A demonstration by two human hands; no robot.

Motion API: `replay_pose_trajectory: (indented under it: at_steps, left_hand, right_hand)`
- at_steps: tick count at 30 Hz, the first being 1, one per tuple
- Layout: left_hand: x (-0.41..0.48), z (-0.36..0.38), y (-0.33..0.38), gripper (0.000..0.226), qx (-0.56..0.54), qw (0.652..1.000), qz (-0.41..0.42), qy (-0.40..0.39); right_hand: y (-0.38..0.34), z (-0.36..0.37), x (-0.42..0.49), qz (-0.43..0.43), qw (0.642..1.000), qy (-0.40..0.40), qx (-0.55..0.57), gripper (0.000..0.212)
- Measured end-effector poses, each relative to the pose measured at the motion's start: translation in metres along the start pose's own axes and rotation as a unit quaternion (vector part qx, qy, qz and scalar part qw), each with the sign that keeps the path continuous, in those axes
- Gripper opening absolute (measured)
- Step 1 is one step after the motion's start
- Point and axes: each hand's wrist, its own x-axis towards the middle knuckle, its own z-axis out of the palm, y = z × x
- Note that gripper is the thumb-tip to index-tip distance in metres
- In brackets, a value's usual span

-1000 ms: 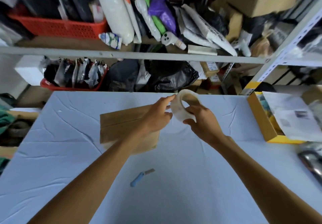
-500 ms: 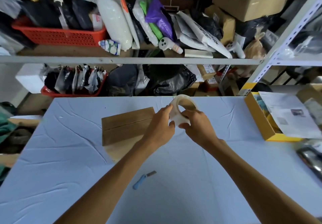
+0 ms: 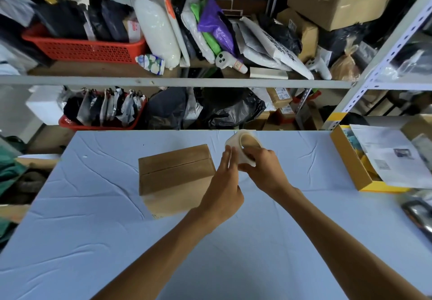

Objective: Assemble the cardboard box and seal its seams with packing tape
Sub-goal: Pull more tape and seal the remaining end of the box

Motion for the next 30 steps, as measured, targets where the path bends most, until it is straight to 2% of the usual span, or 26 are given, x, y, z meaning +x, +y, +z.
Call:
replay_pose_trajectory:
  at_steps: [3,5,9,14,17,20,22,24,26,30]
  left_hand:
    - [-0.004,0.006,-0.001,0.088,0.019,1.000,-0.013,-0.007]
    - [-0.007,0.011,-0.002,0.089,0.027,1.000,-0.011,-0.007]
    - [-0.010,0.018,-0.004,0.091,0.038,0.999,0.024,0.009]
    - [-0.006,0.020,-0.014,0.092,0.024,0.997,0.067,0.012]
    - [0.005,0.007,-0.018,0.076,-0.075,0.995,0.056,0.019]
    - [0.014,-0.002,-0.024,0.047,-0.181,0.981,0.051,0.055]
    - [0.019,-0.003,-0.026,0.042,-0.215,0.973,0.022,0.085]
    - [0.023,-0.003,-0.026,0.045,-0.214,0.966,-0.009,0.143]
    - [0.026,-0.004,-0.027,0.049,-0.178,0.968,0.007,0.179]
    - [0.026,-0.005,-0.031,0.043,-0.132,0.976,0.044,0.169]
  right_hand:
    - [0.001,0.000,-0.001,0.008,0.999,-0.011,0.036,0.015]
    - [0.001,0.001,-0.002,0.022,0.997,-0.007,0.072,0.009]
    - [0.000,0.002,-0.002,0.035,0.994,0.010,0.101,0.020]
    - [0.001,-0.001,0.001,0.059,0.987,0.004,0.152,0.021]
    - [0.004,-0.008,0.002,0.051,0.976,-0.045,0.207,0.012]
    - [0.004,-0.013,0.000,0.026,0.967,-0.077,0.242,0.013]
    - [0.003,-0.014,-0.002,0.020,0.962,-0.108,0.251,0.019]
    - [0.001,-0.012,-0.004,0.024,0.958,-0.127,0.254,0.035]
    - [0.000,-0.010,-0.005,0.028,0.958,-0.127,0.257,0.046]
    - [0.001,-0.007,-0.006,0.022,0.954,-0.128,0.270,0.038]
